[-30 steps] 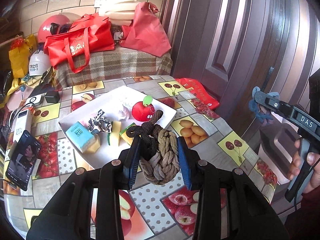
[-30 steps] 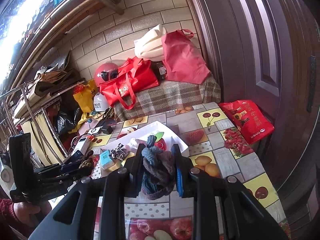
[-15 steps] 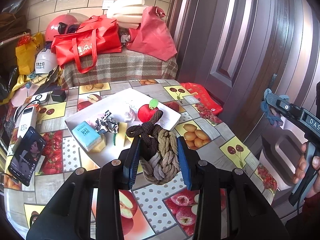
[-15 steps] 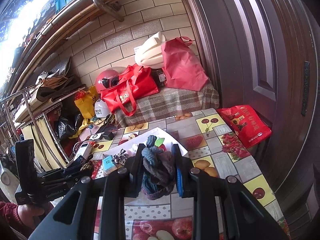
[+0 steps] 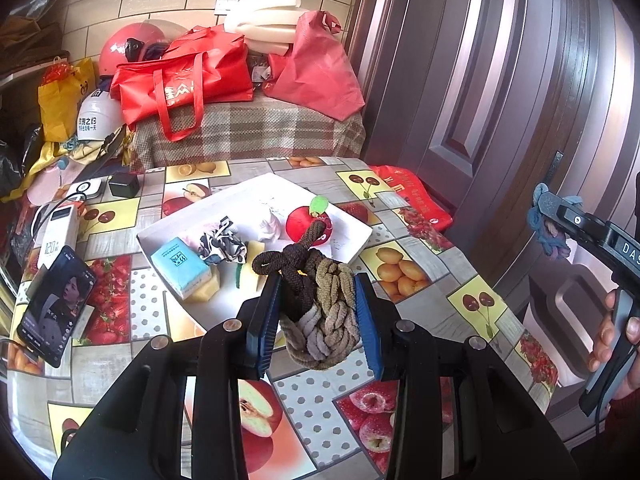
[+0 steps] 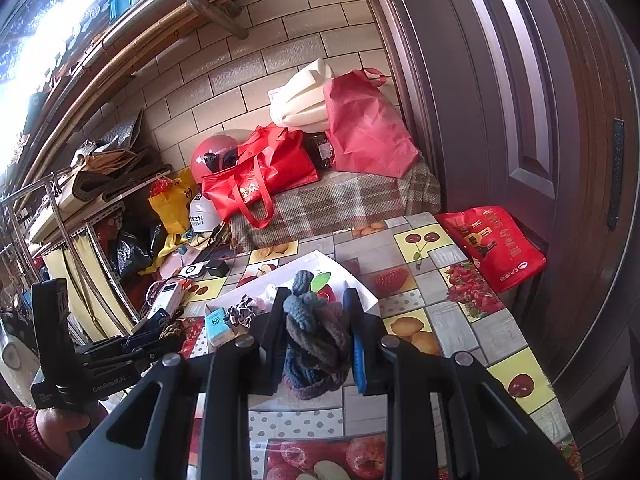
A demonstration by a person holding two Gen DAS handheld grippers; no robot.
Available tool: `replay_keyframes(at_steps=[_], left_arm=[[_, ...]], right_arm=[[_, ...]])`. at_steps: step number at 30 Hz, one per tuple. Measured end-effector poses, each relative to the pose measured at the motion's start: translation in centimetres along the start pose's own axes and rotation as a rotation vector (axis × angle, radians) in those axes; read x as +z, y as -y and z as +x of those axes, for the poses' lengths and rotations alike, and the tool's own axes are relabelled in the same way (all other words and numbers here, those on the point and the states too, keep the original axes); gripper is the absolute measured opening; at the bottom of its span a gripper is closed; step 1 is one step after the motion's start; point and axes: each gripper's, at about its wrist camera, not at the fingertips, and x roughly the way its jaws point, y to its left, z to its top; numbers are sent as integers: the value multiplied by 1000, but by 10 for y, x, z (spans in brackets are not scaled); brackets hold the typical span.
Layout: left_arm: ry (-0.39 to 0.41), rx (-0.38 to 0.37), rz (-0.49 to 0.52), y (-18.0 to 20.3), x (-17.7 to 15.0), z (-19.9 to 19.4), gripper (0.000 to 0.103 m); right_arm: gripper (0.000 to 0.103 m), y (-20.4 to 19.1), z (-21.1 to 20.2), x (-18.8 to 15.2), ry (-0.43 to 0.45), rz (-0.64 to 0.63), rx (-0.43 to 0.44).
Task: Organize soft objects
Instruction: 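Lift and carry the beige rope knot and blue rope toy over the tray with both tools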
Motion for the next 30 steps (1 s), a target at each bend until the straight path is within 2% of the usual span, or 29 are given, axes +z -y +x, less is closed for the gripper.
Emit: replay_keyframes(at_steps=[6,16,30], left_arm=[[-1,35,0,-7,4,4,35],[27,162,34,-24,34,7,35],[83,194,19,-45,76,14,35]], right_arm=[[25,-2,3,0,0,-2,3],[25,-18,21,21,33,-45,30],[25,-34,50,50,44,-96,75]])
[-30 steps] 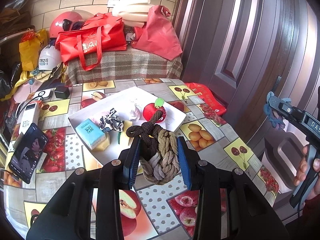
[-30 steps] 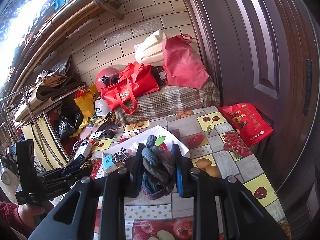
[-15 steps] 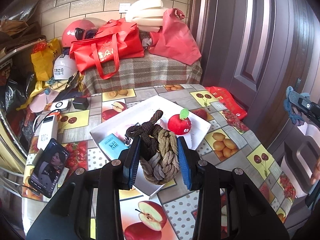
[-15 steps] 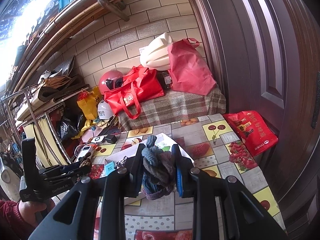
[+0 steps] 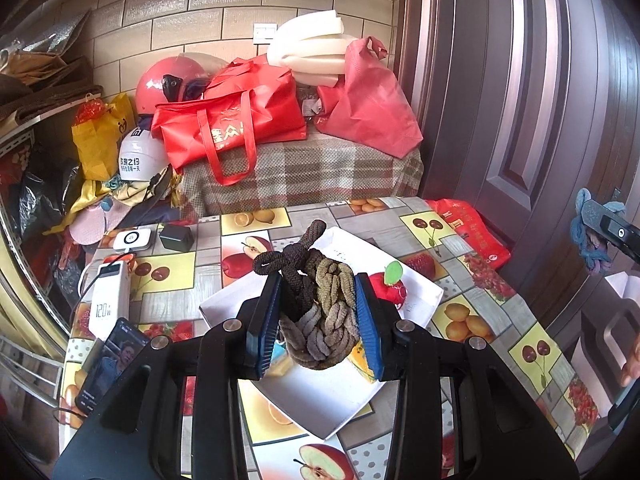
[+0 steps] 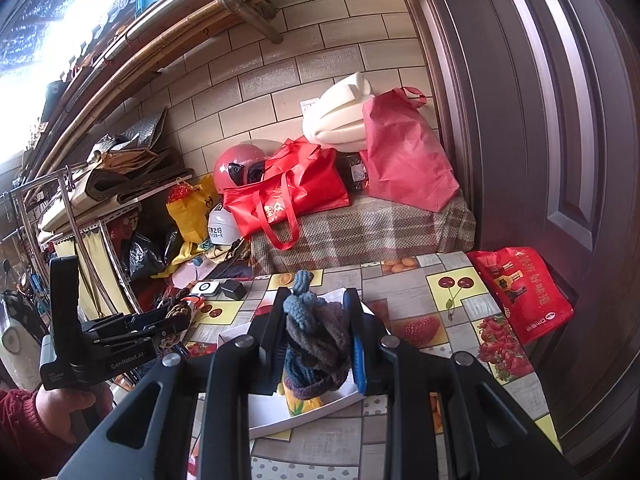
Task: Organize soft objects
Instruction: 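Lift and carry the beige rope knot and blue rope toy over the tray with both tools, then open both tools to release the rope toys into the tray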
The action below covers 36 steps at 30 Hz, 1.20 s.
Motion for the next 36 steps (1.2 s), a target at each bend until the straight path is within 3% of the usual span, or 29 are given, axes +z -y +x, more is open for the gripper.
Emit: replay_keyframes(at_steps=[8,16,20,27,36], left_arm=[[36,7,-17,-7,26,9,35],[28,-5,-33,-6,30,28,35],[-9,-3,-35,-8,29,50,35],[-99,-1,-122,-33,21,99,35],[-177,30,-118,-38,0,145,35]], right_arm=[[25,-7,23,13,-1,-16,32],[25,-19,51,15,-36,-32,63],[25,-20,73,9,-80,-25,74],[25,-13,125,-11,-195,6,78],[25,-12,191,-52,-328,34,67]])
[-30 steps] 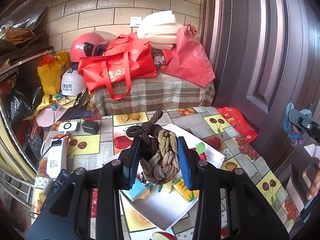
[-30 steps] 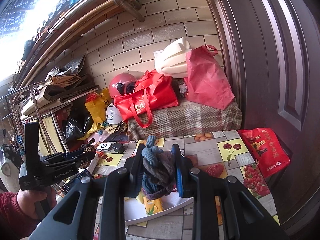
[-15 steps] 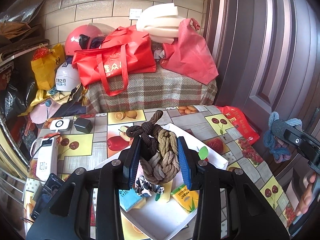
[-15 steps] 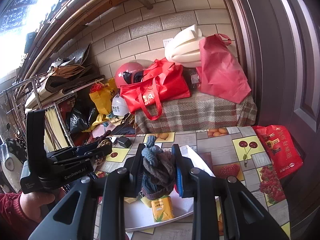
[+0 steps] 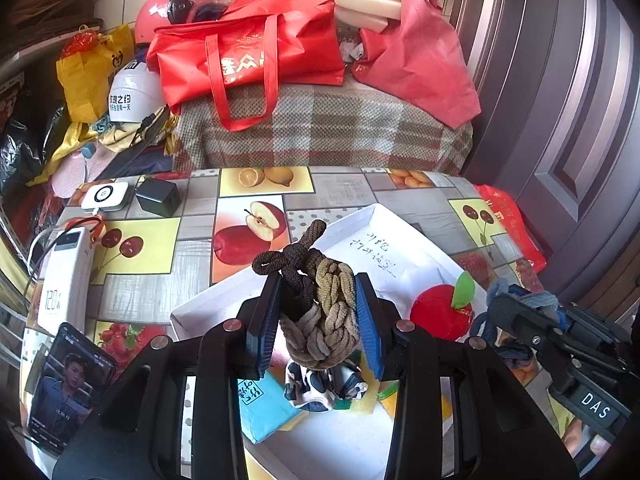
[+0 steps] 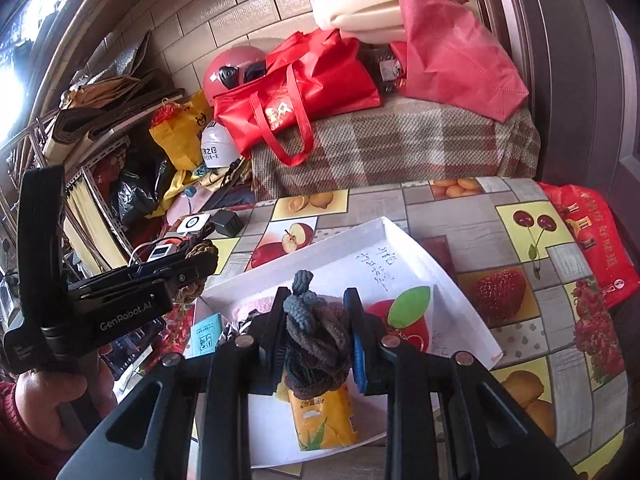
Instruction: Organize soft objects
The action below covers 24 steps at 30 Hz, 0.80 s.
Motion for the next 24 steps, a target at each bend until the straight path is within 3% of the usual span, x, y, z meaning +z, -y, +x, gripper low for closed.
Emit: replay_keyframes(at_steps=[5,6,7,8,10,12,17,24], left_arm=[[-29,-1,-15,-3,-10,19,39],[-17,-1,-18,-4,-11,20,50],[-4,7,-18,-5,-11,20,72],[10,24,-22,-6,-11,19,80],[22,55,-35,-10,-9,17,103],[17,81,-41,-14,-9,17,103],[7,124,-31,-14,-16,9,103],[33,92,-38,-3,-31,-33,103]], right_arm=[[31,-1,21,-6,-32,12,12],[44,-1,24,-7,-39,13,16],[69,0,25,-8,-37,14,10],[81,0,25,-9,-26,16,-8],[93,5,23,-9,-4,28,-31],[103,10,21,-11,-6,48,-41],[103,8,7,-15,19,36,-71],[103,2,-46,-23,110,1,-144]])
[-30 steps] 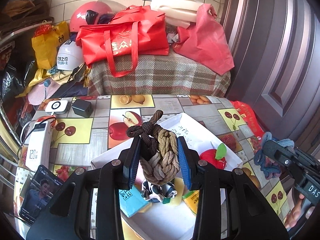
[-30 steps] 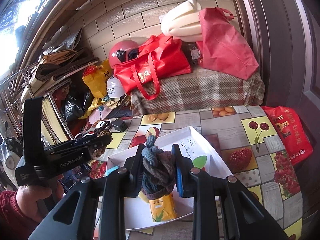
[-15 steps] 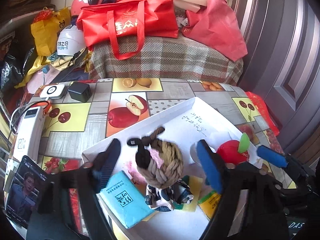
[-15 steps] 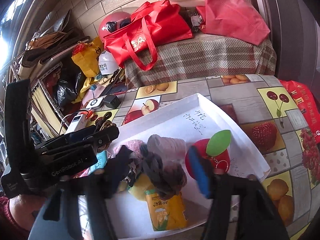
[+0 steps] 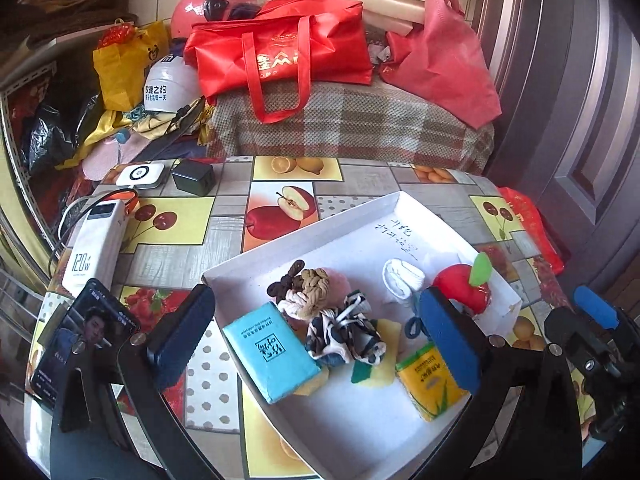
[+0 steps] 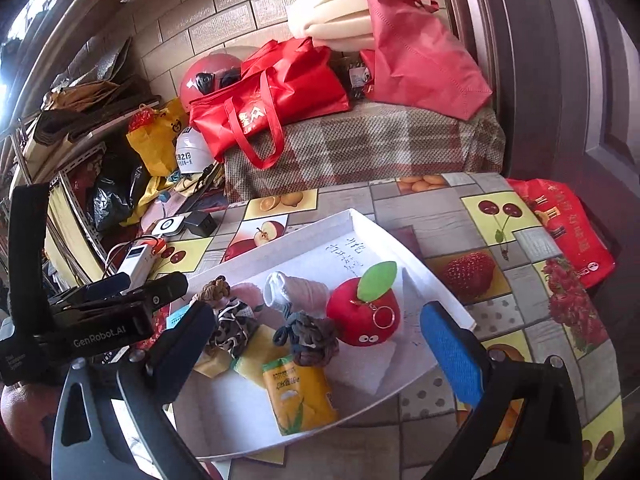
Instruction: Organize soft objects
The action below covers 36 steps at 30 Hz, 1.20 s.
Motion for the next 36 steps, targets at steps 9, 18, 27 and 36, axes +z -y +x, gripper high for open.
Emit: replay_keyframes(at_steps=[9,18,27,36], left_arm=[[57,134,146,27,-16,-72,103],[84,273,149,36,-54,-145,103],[52,140,102,43,-71,-192,103],[40,117,137,58,-90,-208,103]], right_arm=[[103,-9,-97,7,212,-63,-240],[103,5,-176,-6,303,30,-394],[103,-7,-225,-42,278,77,-299],[103,6,-240,-65,213,190,-272]])
